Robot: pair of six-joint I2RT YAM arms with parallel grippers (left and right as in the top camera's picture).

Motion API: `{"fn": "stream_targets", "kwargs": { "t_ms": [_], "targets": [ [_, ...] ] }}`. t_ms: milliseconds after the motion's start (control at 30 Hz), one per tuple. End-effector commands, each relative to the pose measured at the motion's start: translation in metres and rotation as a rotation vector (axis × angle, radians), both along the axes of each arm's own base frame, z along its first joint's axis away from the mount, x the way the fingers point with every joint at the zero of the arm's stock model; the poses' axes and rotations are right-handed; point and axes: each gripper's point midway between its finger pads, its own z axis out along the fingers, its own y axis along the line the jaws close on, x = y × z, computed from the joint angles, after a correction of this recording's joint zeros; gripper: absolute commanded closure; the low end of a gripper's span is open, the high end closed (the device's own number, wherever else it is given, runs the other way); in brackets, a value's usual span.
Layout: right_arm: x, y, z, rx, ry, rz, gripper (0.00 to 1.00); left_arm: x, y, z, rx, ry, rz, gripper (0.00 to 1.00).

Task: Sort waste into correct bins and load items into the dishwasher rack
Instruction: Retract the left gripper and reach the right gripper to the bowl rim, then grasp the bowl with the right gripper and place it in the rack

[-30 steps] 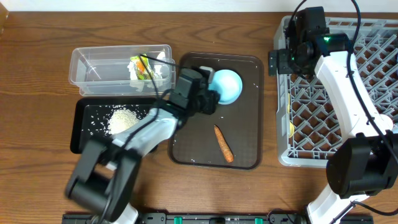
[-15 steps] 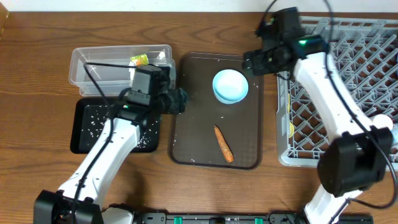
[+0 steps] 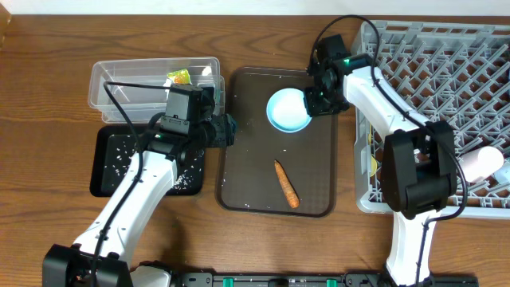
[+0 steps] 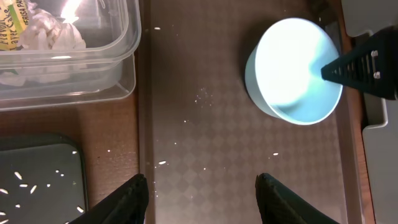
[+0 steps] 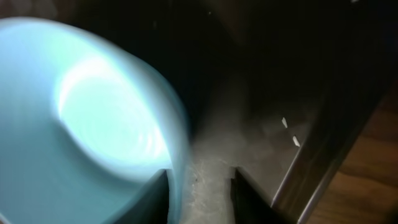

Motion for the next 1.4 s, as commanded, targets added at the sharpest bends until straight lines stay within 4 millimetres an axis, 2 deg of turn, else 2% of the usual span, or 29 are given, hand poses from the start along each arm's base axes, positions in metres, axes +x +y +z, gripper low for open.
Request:
{"fn": "stream_targets", "kwargs": {
  "t_ms": [0, 67, 367, 500, 600, 667, 1367],
  "targets": [
    [0.009, 0.003, 0.006, 0.008, -0.035, -0.016, 0.89, 0.003, 0.002, 0.006, 0.004, -0.018, 0.008, 0.42],
    [0.013, 0.004, 0.007, 0.014, -0.049, -0.016, 0.94, 0.003, 0.002, 0.006, 0.004, -0.018, 0.008, 0.42],
    [0.009, 0.005, 0.006, 0.010, -0.037, -0.014, 0.99, 0.003, 0.002, 0.006, 0.004, -0.018, 0.008, 0.42],
    [0.008, 0.003, 0.005, 0.007, -0.029, -0.016, 0.98, 0.003, 0.002, 0.006, 0.004, -0.018, 0.008, 0.42],
    [0.006, 0.003, 0.005, 0.006, -0.022, -0.022, 0.85, 0.003, 0.002, 0.006, 0.004, -0.018, 0.008, 0.42],
    [0.005, 0.004, 0.005, 0.007, -0.018, -0.026, 0.83, 0.003, 0.002, 0.006, 0.004, -0.018, 0.008, 0.42],
    [-0.003, 0.007, -0.002, -0.002, 0.014, -0.025, 0.87, 0.003, 0.002, 0.006, 0.004, -0.018, 0.008, 0.42]
  ]
}}
